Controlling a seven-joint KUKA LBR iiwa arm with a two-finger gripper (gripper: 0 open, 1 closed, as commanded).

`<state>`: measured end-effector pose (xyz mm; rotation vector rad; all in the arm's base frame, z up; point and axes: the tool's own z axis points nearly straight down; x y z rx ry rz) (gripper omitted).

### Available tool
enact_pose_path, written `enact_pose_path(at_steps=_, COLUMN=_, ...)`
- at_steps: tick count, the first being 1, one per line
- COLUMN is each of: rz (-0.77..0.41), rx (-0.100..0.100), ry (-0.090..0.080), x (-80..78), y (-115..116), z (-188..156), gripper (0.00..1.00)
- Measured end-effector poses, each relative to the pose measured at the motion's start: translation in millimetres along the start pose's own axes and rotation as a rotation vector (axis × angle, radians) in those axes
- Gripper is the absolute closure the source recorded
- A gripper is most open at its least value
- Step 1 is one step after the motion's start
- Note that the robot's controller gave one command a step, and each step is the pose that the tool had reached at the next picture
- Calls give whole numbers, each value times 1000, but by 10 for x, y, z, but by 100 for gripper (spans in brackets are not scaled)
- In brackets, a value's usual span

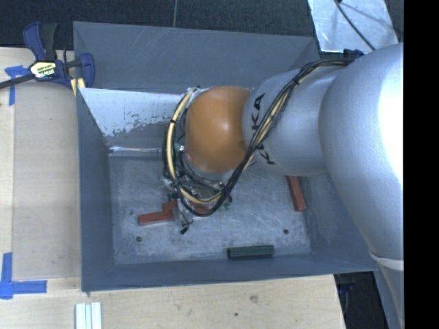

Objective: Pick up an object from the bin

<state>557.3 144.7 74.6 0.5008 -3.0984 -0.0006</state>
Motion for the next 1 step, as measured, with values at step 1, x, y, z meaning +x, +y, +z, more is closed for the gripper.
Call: enact_pose_path(at_steps=1, rz=-126, rx=4, ry=-14, x=227, y=-290, z=-1279, gripper=100)
